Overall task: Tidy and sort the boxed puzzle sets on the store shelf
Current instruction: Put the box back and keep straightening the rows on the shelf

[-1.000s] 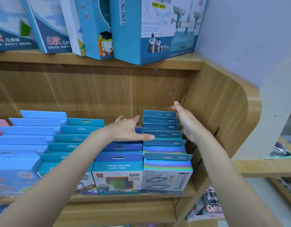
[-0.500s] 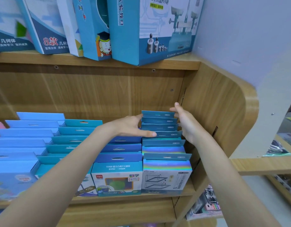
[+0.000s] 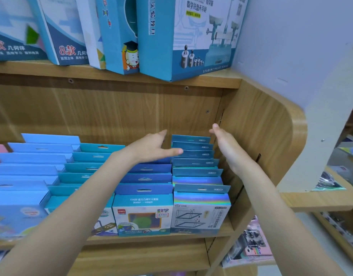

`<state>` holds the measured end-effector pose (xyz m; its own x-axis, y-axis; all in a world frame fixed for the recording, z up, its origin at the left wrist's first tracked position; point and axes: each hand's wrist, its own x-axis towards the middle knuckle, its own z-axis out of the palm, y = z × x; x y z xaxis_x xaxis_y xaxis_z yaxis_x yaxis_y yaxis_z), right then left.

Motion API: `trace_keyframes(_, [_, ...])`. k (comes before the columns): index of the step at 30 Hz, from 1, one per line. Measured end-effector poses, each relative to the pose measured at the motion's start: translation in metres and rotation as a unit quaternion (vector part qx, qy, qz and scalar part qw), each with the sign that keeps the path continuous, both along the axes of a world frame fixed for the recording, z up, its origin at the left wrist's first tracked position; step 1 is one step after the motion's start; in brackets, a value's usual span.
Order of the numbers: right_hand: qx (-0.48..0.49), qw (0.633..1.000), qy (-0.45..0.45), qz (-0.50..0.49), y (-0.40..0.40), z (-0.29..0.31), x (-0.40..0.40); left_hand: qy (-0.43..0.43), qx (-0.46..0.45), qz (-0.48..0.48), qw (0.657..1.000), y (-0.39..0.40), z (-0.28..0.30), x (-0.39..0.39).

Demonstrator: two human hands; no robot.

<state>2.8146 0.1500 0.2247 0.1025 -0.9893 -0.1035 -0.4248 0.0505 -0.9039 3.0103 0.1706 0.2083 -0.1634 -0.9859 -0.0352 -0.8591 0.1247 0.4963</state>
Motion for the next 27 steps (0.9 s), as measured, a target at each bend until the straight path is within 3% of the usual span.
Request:
trace_keyframes(4, [-0.093,0.994,0.032,0.055,0.020,0.024,-0.007,0.035,-0.133,0.007,0.991,0.050,0.008,0.011])
trace_keyframes(8, [-0.153,0.973,0.060,0.161,0.044,0.033,-0.019,0.034,-0.160,0.004,0.987,0.108,0.003,0.026])
trace_keyframes(10, [-0.162,0.942,0.142,0.258,0.057,0.030,-0.024,0.014,-0.141,-0.006,0.990,0.123,-0.006,0.029])
trace_keyframes(13, [-0.118,0.858,0.331,0.374,0.063,0.006,-0.021,-0.025,-0.141,-0.028,0.989,0.127,-0.022,0.030])
trace_keyframes(16, [-0.156,0.790,0.459,0.375,0.067,-0.025,-0.008,-0.071,-0.155,-0.037,0.985,0.124,-0.033,0.027])
trace_keyframes(18, [-0.210,0.765,0.496,0.353,0.069,-0.036,-0.003,-0.098,-0.162,-0.034,0.981,0.122,-0.038,0.022])
trace_keyframes(23, [-0.290,0.741,0.499,0.343,0.072,-0.043,-0.010,-0.163,-0.193,-0.037,0.967,0.116,-0.053,0.016])
trace_keyframes(27, [-0.305,0.742,0.484,0.351,0.073,-0.044,-0.012,-0.155,-0.224,-0.027,0.962,0.112,-0.061,0.019])
